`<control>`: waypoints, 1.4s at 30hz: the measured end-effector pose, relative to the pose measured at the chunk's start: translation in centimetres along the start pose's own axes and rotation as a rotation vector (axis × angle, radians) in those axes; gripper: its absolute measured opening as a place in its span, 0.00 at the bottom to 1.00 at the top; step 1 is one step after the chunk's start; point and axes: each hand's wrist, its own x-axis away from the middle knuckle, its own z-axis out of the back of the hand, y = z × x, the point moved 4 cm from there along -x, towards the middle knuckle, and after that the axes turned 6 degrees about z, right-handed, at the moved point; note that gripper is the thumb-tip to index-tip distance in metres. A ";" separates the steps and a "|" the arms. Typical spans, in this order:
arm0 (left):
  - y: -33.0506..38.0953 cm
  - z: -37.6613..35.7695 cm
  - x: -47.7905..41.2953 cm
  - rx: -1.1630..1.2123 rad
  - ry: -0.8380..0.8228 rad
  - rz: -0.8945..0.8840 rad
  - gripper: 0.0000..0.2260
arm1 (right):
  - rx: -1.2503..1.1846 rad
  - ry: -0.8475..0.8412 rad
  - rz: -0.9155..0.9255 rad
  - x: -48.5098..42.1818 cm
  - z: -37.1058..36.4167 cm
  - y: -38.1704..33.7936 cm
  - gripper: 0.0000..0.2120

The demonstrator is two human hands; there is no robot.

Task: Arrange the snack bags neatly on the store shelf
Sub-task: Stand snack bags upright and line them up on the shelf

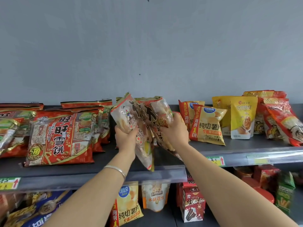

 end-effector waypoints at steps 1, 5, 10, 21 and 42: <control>0.9 0.2 -0.2 -0.043 -0.009 -0.059 0.24 | -0.033 0.015 0.002 -0.1 0.3 -0.1 0.23; 3.1 0.9 -0.5 -0.091 -0.016 -0.161 0.23 | -0.202 0.061 -0.066 -0.5 0.8 0.2 0.24; 2.9 1.5 -2.6 -0.136 -0.015 -0.135 0.27 | -0.393 0.121 -0.145 -1.6 1.6 1.5 0.34; 0.1 0.2 -9.6 -0.260 -0.101 -0.096 0.23 | -0.773 0.156 -0.326 -3.4 -1.2 4.5 0.40; -2.7 0.7 -9.6 -0.497 -0.063 -0.374 0.36 | -0.554 -0.044 -0.461 -6.3 -12.2 5.4 0.21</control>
